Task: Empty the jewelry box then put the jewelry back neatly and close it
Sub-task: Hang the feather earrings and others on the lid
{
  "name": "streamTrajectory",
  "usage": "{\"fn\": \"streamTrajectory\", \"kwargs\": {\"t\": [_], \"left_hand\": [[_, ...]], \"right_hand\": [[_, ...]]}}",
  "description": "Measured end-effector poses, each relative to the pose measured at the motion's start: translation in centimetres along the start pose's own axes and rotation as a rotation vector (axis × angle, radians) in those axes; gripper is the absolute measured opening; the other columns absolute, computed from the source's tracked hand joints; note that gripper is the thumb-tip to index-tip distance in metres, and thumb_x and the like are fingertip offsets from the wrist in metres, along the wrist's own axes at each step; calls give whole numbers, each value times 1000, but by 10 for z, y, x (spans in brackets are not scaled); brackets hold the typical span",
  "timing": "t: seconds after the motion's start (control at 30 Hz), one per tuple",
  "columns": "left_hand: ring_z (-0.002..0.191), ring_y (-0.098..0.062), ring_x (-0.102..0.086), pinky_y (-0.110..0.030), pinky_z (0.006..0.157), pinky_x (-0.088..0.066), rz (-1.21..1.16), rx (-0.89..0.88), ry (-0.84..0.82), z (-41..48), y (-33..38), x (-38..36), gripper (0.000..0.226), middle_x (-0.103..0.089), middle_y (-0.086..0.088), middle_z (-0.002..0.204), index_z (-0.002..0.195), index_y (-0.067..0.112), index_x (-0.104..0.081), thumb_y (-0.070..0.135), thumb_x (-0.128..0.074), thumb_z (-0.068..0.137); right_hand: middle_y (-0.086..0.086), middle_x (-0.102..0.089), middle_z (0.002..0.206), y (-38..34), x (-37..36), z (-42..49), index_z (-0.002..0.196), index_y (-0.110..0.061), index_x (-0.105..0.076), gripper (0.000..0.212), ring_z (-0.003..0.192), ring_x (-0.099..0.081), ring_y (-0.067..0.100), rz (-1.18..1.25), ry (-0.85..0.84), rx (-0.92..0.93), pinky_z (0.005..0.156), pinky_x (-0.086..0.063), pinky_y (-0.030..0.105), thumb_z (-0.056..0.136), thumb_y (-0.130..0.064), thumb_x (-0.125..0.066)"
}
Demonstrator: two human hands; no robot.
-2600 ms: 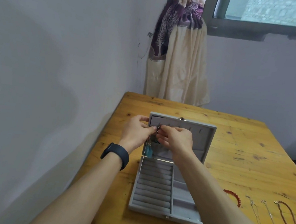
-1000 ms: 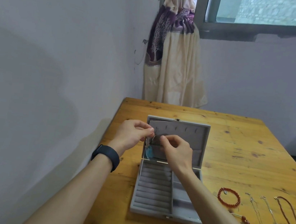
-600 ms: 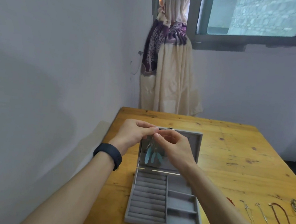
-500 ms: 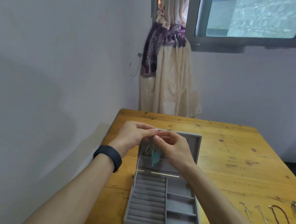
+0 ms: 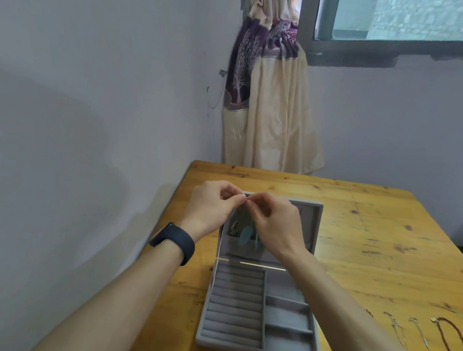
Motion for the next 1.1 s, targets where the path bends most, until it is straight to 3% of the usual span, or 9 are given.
{"fn": "streamTrajectory", "kwargs": {"t": [0.1,0.27,0.43,0.5,0.6,0.7,0.9,1.1], "left_hand": [[85,4,-61,-14,71,-48,21,-36,17,-3,2,1,12,-69,17,89,96,26,-75,36,-69,92],[81,0,-60,-23,67,-52,33,-71,137,-13,-1,3,7,-64,18,87,93,34,-62,40,-66,92],[79,-10,-49,-20,56,-37,136,23,362,-46,-30,-12,29,-45,9,97,98,25,-43,37,-68,88],[80,-11,-51,-18,54,-36,224,-31,316,-57,-35,-28,23,-47,8,98,97,26,-47,35,-67,89],[86,-17,-56,-27,60,-45,521,-242,230,-67,-38,-53,22,-57,4,99,107,26,-62,34,-67,87],[91,-21,-55,-33,66,-45,683,-274,193,-66,-41,-60,27,-58,-1,103,113,29,-67,36,-66,88],[85,-22,-56,-35,62,-47,616,-293,209,-64,-42,-57,15,-60,0,98,100,28,-73,27,-72,85],[90,-19,-57,-34,68,-52,532,-305,179,-65,-49,-48,16,-62,4,103,102,25,-73,23,-67,87]], "right_hand": [[-13,-71,87,0,0,0,96,-27,-74,9,84,-64,7,28,45,19,77,-54,31,93,-32,-67],[-13,-70,87,-3,5,-4,99,-24,-73,8,82,-65,0,56,111,27,75,-55,20,95,-27,-66],[-21,-67,81,-5,13,-7,95,-25,-70,4,81,-65,-3,125,183,11,72,-52,15,95,-24,-67],[-22,-67,80,-6,14,-9,94,-27,-68,4,80,-65,-4,163,199,-9,71,-50,12,95,-24,-67],[-19,-69,81,-4,11,-12,93,-28,-68,3,79,-66,-2,158,191,-19,70,-48,9,95,-25,-67],[-18,-69,83,5,3,-19,94,-25,-69,2,81,-66,-2,136,158,-40,71,-50,11,94,-24,-68],[-15,-71,84,21,-10,-35,94,-25,-69,2,82,-67,-2,151,132,-112,74,-53,14,94,-23,-68],[-16,-71,81,16,-24,-37,93,-26,-73,5,80,-66,-3,147,84,-134,70,-43,3,93,-28,-69]]}}
Point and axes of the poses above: each hand's wrist, its own z-axis towards the middle knuckle, its own x-axis out of the back of the hand, y = z × x, the point moved 7 cm from there along z, towards the middle knuckle
